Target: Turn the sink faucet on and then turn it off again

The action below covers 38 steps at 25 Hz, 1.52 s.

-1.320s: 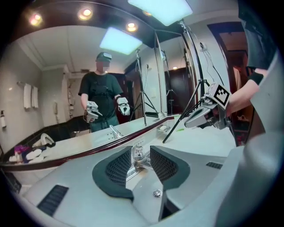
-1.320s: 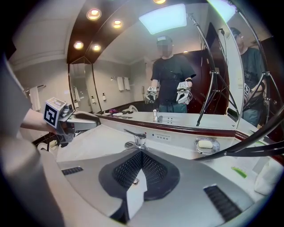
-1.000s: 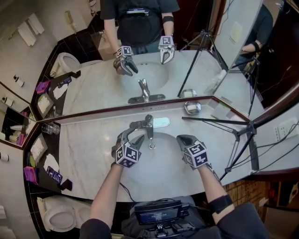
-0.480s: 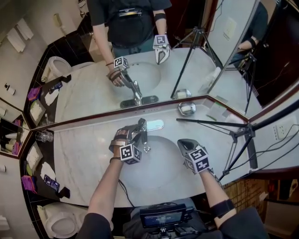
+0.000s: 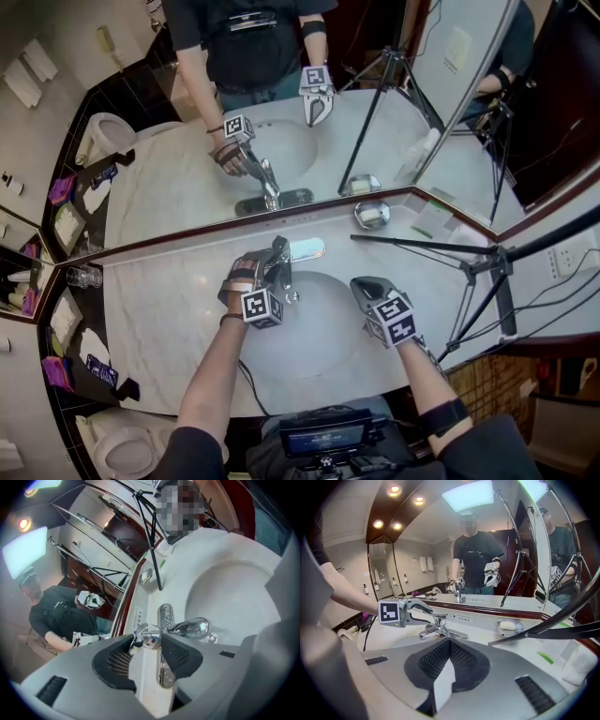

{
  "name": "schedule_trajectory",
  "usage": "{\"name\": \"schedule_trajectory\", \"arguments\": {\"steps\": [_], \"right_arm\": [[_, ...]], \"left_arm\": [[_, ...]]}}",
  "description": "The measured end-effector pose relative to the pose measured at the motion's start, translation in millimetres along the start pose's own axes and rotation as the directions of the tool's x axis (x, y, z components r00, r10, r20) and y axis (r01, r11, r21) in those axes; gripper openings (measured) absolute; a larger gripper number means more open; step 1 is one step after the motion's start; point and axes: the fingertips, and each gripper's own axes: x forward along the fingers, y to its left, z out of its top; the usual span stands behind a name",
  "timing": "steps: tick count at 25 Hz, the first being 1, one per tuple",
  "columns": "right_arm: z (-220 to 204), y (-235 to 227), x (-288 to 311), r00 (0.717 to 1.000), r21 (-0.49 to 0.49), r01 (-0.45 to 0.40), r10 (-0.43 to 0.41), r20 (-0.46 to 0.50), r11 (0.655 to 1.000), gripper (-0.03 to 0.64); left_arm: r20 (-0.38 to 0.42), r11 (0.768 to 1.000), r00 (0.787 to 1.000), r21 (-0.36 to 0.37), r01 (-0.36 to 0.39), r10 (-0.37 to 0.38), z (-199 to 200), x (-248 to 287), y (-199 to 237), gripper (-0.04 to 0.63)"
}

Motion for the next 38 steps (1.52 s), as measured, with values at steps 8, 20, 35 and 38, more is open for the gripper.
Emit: {"name": "schedule_trajectory", "arguments": {"steps": [8, 20, 35, 38], "right_arm": [[-2, 0, 4, 1.000, -0.001, -0.004, 0.004, -0.003, 1.000, 0.020], [3, 4, 8, 1.000, -0.003, -0.013, 0.013, -0.006, 1.000, 0.020], [4, 5, 11, 1.000, -0.006, -0.019, 0.019, -0.014, 1.000, 0.020], [6, 6, 12, 1.000, -0.011, -0.022, 0.022, -0.011, 1.000, 0.020]], "left_arm": [[0.008, 0.998, 0.999, -0.027, -0.052, 0.052, 0, -1, 3, 0.118], [-0.003, 0.996, 0.996, -0.035, -0.086, 0.086, -10, -6, -17, 0.106], [-0.003, 0.991, 0.994, -0.082, -0.106, 0.106, -12, -7, -23, 0.092], [-0.007, 0.986, 0.995, -0.133, -0.102, 0.102, -11, -7, -21, 0.094]]}}
